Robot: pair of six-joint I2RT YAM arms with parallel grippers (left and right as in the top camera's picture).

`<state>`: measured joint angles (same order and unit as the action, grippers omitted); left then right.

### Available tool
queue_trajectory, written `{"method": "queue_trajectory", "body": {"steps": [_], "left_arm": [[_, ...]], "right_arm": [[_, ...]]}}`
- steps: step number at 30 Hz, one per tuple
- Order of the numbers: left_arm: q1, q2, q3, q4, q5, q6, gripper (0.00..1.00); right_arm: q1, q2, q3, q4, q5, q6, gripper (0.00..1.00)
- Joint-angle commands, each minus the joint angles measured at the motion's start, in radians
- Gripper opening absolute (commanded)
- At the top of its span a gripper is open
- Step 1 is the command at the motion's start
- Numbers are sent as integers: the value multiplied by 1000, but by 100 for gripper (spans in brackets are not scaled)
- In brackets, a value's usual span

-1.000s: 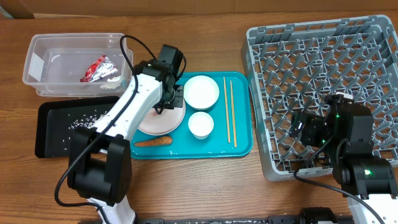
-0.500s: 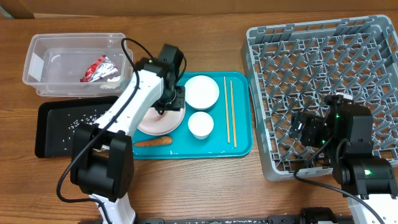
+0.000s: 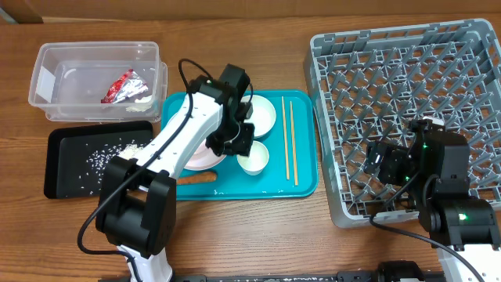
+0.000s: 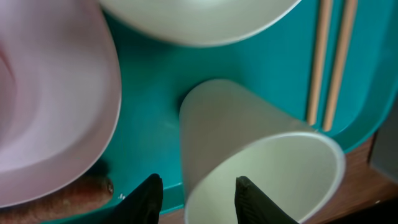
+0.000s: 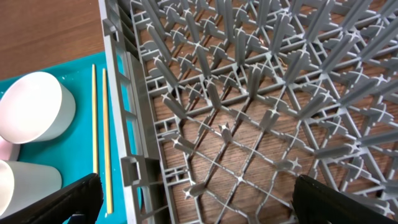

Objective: Sort waste into correct bins and load items into the dishwasher

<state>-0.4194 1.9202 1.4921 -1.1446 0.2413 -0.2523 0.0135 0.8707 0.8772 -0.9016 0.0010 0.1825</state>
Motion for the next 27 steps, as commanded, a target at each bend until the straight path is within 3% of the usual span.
{"method": "queue_trajectory", "body": {"steps": [1, 4, 9, 11, 12, 13, 14, 17, 20, 22, 27], "left_arm": [[-7, -10, -63, 39, 18, -6, 7], [9, -12, -23, 19, 75, 13, 4], [106, -12, 59, 9, 565, 169, 4], [177, -11, 63, 80, 897, 179, 4], [212, -11, 63, 143, 1066, 178, 4], [223, -11, 63, 170, 1118, 176, 4], [235, -11, 63, 206, 1179, 152, 4], [247, -11, 63, 269, 1220, 77, 5], [244, -11, 63, 270, 1232, 71, 4], [235, -11, 63, 271, 1255, 71, 4], [203, -11, 63, 288, 1258, 59, 4]], "right_arm": [[-3, -3, 27, 5, 6, 1, 100], [-3, -3, 27, 5, 36, 1, 100], [-4, 12, 27, 61, 257, 96, 100], [-4, 60, 27, 142, 63, 52, 100], [-4, 100, 27, 190, -137, 16, 100], [-4, 124, 27, 219, -260, -6, 100], [-4, 173, 27, 285, -510, -35, 100], [-3, 286, 27, 510, -1015, -38, 100], [-3, 351, 27, 688, -1251, -37, 100], [-3, 385, 27, 767, -1308, -26, 100], [-3, 422, 27, 781, -1312, -27, 100]]}}
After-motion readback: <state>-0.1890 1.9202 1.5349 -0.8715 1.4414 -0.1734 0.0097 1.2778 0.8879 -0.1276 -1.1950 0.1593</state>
